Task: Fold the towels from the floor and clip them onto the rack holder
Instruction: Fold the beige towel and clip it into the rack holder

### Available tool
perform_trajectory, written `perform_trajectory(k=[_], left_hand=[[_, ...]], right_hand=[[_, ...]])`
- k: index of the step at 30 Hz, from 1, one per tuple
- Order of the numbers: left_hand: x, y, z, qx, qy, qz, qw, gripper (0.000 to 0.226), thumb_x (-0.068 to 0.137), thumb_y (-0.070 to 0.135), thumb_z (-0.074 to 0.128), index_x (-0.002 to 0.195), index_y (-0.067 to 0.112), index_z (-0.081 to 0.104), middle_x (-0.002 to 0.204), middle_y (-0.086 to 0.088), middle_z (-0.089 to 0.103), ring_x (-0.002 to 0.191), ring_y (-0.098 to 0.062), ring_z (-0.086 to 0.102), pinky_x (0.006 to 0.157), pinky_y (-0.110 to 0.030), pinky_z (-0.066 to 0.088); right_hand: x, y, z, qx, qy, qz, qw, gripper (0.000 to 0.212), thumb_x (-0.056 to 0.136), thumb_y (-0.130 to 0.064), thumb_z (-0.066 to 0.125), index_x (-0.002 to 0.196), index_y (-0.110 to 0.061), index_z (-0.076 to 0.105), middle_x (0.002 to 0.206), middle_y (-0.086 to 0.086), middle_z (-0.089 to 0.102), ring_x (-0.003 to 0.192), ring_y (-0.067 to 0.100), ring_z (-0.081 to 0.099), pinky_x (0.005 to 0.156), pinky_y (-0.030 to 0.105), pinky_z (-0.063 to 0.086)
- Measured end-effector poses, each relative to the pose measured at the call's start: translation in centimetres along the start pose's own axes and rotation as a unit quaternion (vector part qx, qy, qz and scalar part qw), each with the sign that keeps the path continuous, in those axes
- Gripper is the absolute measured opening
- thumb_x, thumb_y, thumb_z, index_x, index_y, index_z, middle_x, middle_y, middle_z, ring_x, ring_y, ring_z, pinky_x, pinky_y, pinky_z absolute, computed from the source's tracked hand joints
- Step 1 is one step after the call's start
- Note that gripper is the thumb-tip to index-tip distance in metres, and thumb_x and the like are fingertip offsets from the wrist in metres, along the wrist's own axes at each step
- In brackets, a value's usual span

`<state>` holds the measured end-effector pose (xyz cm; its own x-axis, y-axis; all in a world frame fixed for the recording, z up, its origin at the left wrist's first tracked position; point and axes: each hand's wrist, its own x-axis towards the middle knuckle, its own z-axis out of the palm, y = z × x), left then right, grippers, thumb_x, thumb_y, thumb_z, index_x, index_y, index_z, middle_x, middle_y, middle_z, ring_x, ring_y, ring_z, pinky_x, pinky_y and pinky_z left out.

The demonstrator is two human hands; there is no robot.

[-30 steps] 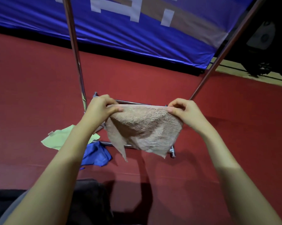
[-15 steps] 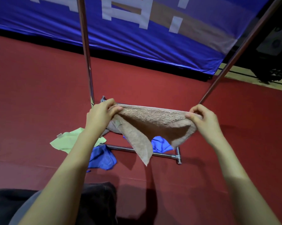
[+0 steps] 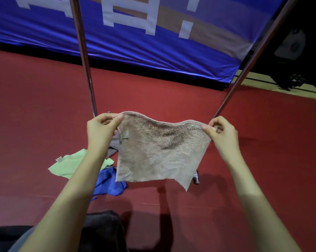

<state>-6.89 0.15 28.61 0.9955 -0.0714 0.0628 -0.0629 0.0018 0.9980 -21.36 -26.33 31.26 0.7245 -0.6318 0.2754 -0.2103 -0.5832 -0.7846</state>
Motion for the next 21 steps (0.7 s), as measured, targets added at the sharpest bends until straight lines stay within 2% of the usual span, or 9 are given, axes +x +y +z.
perform_trajectory(k=[1, 3, 6, 9, 11, 13, 17, 21], left_hand=[[-0.3, 0.2, 0.6, -0.012, -0.005, -0.009, 1.000, 0.007, 0.079, 0.017, 0.073, 0.074, 0.014, 0.069, 0.059, 0.012, 0.066, 0.052, 0.001, 0.054, 0.050, -0.013, 0.043], [-1.0, 0.5, 2.0, -0.026, -0.022, -0.022, 0.999, 0.008, 0.080, 0.014, 0.072, 0.076, 0.007, 0.069, 0.054, 0.008, 0.062, 0.046, -0.002, 0.050, 0.047, -0.015, 0.043], [-2.3, 0.8, 4.2, -0.059, -0.045, -0.043, 0.996, 0.012, 0.081, 0.015, 0.071, 0.080, 0.003, 0.070, 0.069, -0.008, 0.063, 0.059, -0.009, 0.054, 0.053, -0.017, 0.050], [-3.4, 0.9, 5.9, -0.087, -0.071, -0.067, 0.991, 0.011, 0.083, 0.011, 0.068, 0.086, 0.001, 0.070, 0.071, -0.008, 0.063, 0.060, -0.006, 0.057, 0.055, -0.015, 0.052], [-4.1, 1.0, 6.8, -0.105, -0.093, -0.083, 0.987, 0.010, 0.085, 0.007, 0.065, 0.089, -0.001, 0.069, 0.070, -0.009, 0.061, 0.060, -0.009, 0.058, 0.055, -0.014, 0.052], [-4.8, 1.0, 7.4, -0.101, -0.108, -0.082, 0.986, 0.009, 0.084, 0.006, 0.065, 0.090, -0.001, 0.069, 0.069, -0.010, 0.063, 0.063, -0.014, 0.059, 0.056, -0.015, 0.053], [-5.4, 1.2, 7.4, -0.067, -0.138, -0.037, 0.987, 0.005, 0.083, 0.008, 0.067, 0.086, 0.007, 0.071, 0.070, -0.005, 0.069, 0.067, -0.010, 0.066, 0.064, -0.019, 0.054], [-5.4, 1.5, 6.9, 0.025, -0.137, 0.021, 0.990, 0.008, 0.079, 0.011, 0.071, 0.087, 0.012, 0.073, 0.079, -0.002, 0.074, 0.071, -0.003, 0.069, 0.072, -0.019, 0.053]], right_hand=[[-0.1, -0.3, 0.3, 0.015, 0.004, 0.007, 1.000, 0.017, 0.075, -0.015, 0.073, 0.072, -0.014, 0.057, 0.065, 0.001, 0.055, 0.062, 0.013, 0.044, 0.060, 0.029, 0.037], [-0.2, -0.8, 1.1, 0.051, 0.004, 0.025, 0.998, 0.017, 0.076, -0.012, 0.072, 0.071, -0.016, 0.057, 0.063, -0.003, 0.055, 0.060, 0.012, 0.046, 0.059, 0.030, 0.039], [-0.6, -1.9, 2.6, 0.096, -0.015, 0.033, 0.995, 0.023, 0.078, -0.005, 0.068, 0.069, -0.021, 0.055, 0.059, -0.004, 0.053, 0.054, 0.006, 0.047, 0.055, 0.023, 0.040], [-1.5, -3.4, 3.9, 0.099, -0.037, 0.018, 0.994, 0.018, 0.080, -0.001, 0.062, 0.076, -0.015, 0.053, 0.056, -0.006, 0.049, 0.046, -0.001, 0.043, 0.049, 0.012, 0.036], [-2.1, -4.5, 4.6, 0.098, -0.057, 0.012, 0.994, 0.014, 0.080, 0.002, 0.057, 0.080, -0.011, 0.052, 0.054, -0.005, 0.047, 0.042, -0.002, 0.042, 0.045, 0.009, 0.034], [-2.4, -5.2, 5.1, 0.106, -0.084, 0.017, 0.991, 0.019, 0.081, 0.005, 0.052, 0.079, -0.013, 0.050, 0.055, -0.004, 0.045, 0.042, -0.001, 0.040, 0.047, 0.013, 0.036], [-2.7, -5.9, 5.8, 0.179, -0.113, 0.059, 0.976, 0.026, 0.083, 0.007, 0.048, 0.075, -0.018, 0.047, 0.058, 0.002, 0.050, 0.050, 0.015, 0.052, 0.057, 0.032, 0.048], [-2.8, -6.7, 5.9, 0.199, -0.121, 0.075, 0.970, 0.016, 0.085, 0.005, 0.052, 0.079, -0.009, 0.056, 0.060, 0.003, 0.054, 0.047, 0.009, 0.058, 0.054, 0.025, 0.056]])
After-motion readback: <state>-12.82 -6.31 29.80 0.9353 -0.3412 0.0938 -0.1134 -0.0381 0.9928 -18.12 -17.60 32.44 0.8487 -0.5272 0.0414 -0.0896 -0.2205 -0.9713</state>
